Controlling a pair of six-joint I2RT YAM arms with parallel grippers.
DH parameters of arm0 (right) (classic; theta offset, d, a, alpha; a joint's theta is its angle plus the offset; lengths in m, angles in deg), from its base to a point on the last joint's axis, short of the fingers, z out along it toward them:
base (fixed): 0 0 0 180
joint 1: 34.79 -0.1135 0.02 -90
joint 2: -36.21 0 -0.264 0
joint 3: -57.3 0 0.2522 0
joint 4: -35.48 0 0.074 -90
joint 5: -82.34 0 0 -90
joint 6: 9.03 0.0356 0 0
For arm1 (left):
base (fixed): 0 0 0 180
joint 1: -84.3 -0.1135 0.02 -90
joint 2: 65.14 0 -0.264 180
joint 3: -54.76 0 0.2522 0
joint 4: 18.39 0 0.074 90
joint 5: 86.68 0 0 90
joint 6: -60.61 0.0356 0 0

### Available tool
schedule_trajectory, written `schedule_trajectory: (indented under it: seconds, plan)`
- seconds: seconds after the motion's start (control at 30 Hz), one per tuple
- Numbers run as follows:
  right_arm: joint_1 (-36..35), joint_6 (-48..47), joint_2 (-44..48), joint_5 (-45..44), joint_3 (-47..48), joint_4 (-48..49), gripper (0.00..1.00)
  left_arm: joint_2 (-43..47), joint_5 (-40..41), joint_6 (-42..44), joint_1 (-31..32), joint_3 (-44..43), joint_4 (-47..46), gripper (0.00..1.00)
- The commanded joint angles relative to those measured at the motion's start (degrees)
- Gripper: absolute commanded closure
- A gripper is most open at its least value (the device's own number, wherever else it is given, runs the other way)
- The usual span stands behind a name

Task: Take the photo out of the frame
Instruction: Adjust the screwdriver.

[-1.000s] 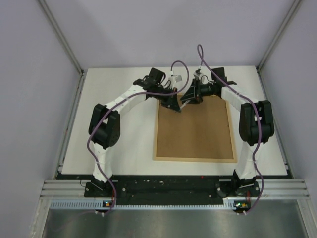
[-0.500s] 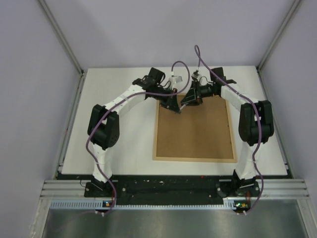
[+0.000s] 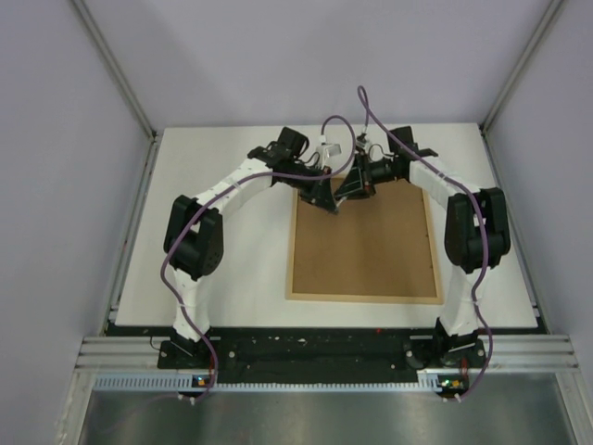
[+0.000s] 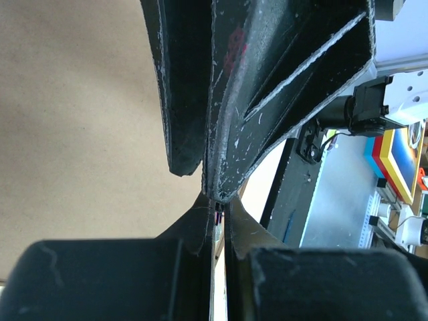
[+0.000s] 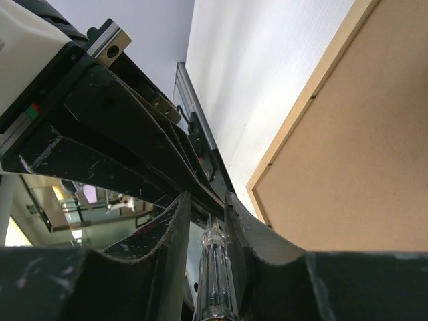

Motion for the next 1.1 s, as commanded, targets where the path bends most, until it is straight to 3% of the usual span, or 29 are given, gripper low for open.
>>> schedule_trajectory:
  seconds: [0.0,0.47,0.5,0.57,0.73,0.93,1.0,1.07]
  plan:
    - [-1.9,-1.0,0.1,2.1,2.7,0.5,0.73,2.7,-1.0,1.2,0.6,-1.0,-0.4,1.0]
    - [-2.5,-5.4,-2.1,0.2,4.8,-5.7,0.77,3.1,-2.0,2.8,0.9,-0.8,1.2,1.0]
    - [-2.5,-5.4,-2.1,0.1,4.8,-5.9,0.81,3.1,-2.0,2.9,1.0,-0.9,1.4,1.0]
    - [-2.6,-5.4,-2.1,0.0,4.7,-6.1,1.0,3.1,-1.9,2.9,1.0,-0.9,1.5,1.0]
    - [-2.5,-6.1,-0.8,-1.9,4.2,-6.2,1.0,3.2,-0.4,2.3,0.9,-1.0,1.1,0.99]
    - [-2.0,-6.9,0.8,-4.7,3.5,-5.9,1.0,4.0,1.6,0.1,-1.7,-0.3,0.3,0.52]
    - [-1.4,-6.5,1.4,-5.7,2.8,-4.7,1.0,4.7,2.1,-0.9,-3.4,0.2,-0.3,0.41]
    - [-0.8,-4.3,2.5,-7.2,0.8,-0.7,1.0,6.0,2.6,-1.8,-5.0,1.1,-1.3,0.39]
